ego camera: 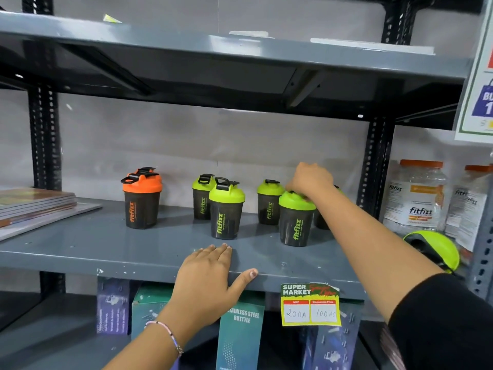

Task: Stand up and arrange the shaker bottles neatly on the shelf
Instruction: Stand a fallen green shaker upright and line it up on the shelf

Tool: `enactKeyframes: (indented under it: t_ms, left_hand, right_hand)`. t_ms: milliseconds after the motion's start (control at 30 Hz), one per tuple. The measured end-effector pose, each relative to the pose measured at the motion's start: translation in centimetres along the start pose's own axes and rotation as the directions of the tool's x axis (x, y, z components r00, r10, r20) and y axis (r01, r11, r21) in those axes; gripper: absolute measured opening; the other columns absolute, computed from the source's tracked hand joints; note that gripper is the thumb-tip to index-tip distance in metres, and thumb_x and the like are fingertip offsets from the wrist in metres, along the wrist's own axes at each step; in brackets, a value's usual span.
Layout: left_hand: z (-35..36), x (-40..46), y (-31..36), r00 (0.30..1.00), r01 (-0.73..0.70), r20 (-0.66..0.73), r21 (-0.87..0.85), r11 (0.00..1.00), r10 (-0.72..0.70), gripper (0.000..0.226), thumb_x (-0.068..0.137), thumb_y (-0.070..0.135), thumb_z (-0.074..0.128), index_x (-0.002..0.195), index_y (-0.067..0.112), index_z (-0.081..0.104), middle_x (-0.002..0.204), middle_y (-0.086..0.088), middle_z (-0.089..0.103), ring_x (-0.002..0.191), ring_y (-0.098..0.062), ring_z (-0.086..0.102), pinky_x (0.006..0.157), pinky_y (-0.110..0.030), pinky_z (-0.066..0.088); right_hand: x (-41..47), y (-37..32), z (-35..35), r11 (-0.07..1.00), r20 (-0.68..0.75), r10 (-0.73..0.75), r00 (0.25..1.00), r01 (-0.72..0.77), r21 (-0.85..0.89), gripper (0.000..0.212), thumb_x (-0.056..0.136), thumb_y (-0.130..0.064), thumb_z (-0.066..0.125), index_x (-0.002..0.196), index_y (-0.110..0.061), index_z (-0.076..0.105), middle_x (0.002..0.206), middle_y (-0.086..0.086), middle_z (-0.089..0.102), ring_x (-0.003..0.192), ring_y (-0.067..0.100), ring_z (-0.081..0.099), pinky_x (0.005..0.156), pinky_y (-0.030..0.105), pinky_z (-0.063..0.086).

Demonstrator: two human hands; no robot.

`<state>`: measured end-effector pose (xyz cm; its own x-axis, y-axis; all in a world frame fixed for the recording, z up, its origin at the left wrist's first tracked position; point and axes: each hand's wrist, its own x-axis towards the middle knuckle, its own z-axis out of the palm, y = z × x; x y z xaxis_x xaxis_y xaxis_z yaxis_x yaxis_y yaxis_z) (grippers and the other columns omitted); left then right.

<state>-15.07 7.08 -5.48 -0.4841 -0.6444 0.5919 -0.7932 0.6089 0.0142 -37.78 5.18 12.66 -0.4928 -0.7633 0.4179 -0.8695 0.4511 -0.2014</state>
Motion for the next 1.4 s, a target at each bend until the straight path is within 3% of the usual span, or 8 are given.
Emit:
enactKeyframes:
  t_ms: [167,300,533,700,900,1167,1267,1400]
  left_hand:
    - [-0.4,-0.1,-0.2,1.000,-0.002,0.029,0.014,1.000,0.002,0.096,0.082,0.080,0.005,0.142,0.015,0.042,0.145,-0.003,0.048,0.135,-0.023,0.042,0.112,-0.038,0.029]
    - [-0.4,-0.7,-2.2,0.999,0.038,0.012,0.030,0.999,-0.038,0.098,0.082,0.080,0.003,0.140,0.013,0.046,0.142,-0.005,0.051,0.132,-0.024,0.046,0.110,-0.038,0.032]
    - [-1.3,0.0,-1.8,0.986,0.154,0.038,0.114,0.981,-0.160,0.110,0.078,0.081,-0.006,0.127,0.004,0.055,0.130,-0.013,0.061,0.121,-0.031,0.053,0.104,-0.042,0.040]
    - [0.1,0.3,4.6,0.997,-0.016,0.073,0.039,0.999,0.013,0.098,0.083,0.077,0.000,0.138,0.010,0.045,0.144,-0.008,0.048,0.135,-0.028,0.038,0.112,-0.042,0.029]
    - [0.5,2.3,8.9,0.990,-0.130,0.060,-0.020,0.991,0.131,0.083,0.089,0.071,0.013,0.144,0.014,0.037,0.155,-0.002,0.033,0.144,-0.023,0.020,0.118,-0.040,0.015]
    - [1.1,4.6,13.4,0.977,-0.200,0.062,-0.062,0.978,0.204,0.068,0.094,0.062,0.028,0.139,0.014,0.043,0.153,-0.004,0.037,0.142,-0.026,0.025,0.115,-0.041,0.022]
    - [1.4,4.5,13.7,0.972,-0.206,0.101,-0.075,0.976,0.213,0.065,0.094,0.061,0.028,0.134,0.014,0.049,0.148,-0.004,0.043,0.139,-0.026,0.031,0.111,-0.041,0.027]
    - [1.7,2.5,14.8,0.971,-0.183,0.134,-0.114,0.976,0.197,0.057,0.095,0.060,0.031,0.124,0.017,0.054,0.124,-0.004,0.061,0.111,-0.025,0.054,0.092,-0.036,0.040]
  right_hand:
    - [-0.4,1.3,-1.2,0.979,0.041,0.072,0.997,-0.078,0.188,0.047,0.081,-0.062,0.056,0.081,-0.015,0.057,0.100,0.008,0.072,0.097,0.029,0.070,0.085,0.033,0.052]
    - [-2.2,2.6,0.1,0.945,-0.127,0.171,0.977,-0.126,0.302,0.048,0.083,-0.052,0.057,0.111,-0.013,0.065,0.120,0.013,0.066,0.113,0.034,0.061,0.089,0.040,0.042]
    - [-5.0,8.3,6.0,0.911,-0.319,0.409,0.855,-0.404,0.083,0.055,0.074,-0.037,0.065,0.124,-0.014,0.061,0.151,0.023,0.035,0.143,0.044,0.020,0.111,0.068,0.005]
    - [-6.9,15.3,6.5,0.850,-0.406,0.505,0.762,-0.522,0.077,0.076,0.071,-0.026,0.076,0.135,0.001,0.046,0.152,0.032,0.029,0.135,0.044,0.034,0.112,0.048,0.021]
    - [-6.8,16.8,4.9,0.914,-0.407,0.396,0.823,-0.398,0.085,0.014,0.076,-0.014,0.072,0.087,-0.006,0.073,0.131,0.019,0.048,0.106,0.037,0.054,0.100,0.042,0.033]
    - [-8.7,18.4,3.0,0.961,-0.410,0.276,0.869,-0.237,0.144,0.012,0.084,-0.010,0.070,0.084,0.002,0.071,0.156,0.020,0.027,0.108,0.045,0.055,0.091,0.041,0.046]
    - [-9.0,18.5,3.2,0.989,-0.444,0.115,0.888,-0.061,0.134,0.022,0.083,-0.024,0.071,0.099,-0.010,0.077,0.151,0.014,0.042,0.120,0.038,0.055,0.097,0.042,0.042]
    - [-10.9,20.7,3.6,0.942,-0.276,0.311,0.910,-0.257,0.215,0.081,0.066,-0.052,0.080,0.135,-0.025,0.047,0.142,0.014,0.042,0.129,0.038,0.042,0.098,0.052,0.039]
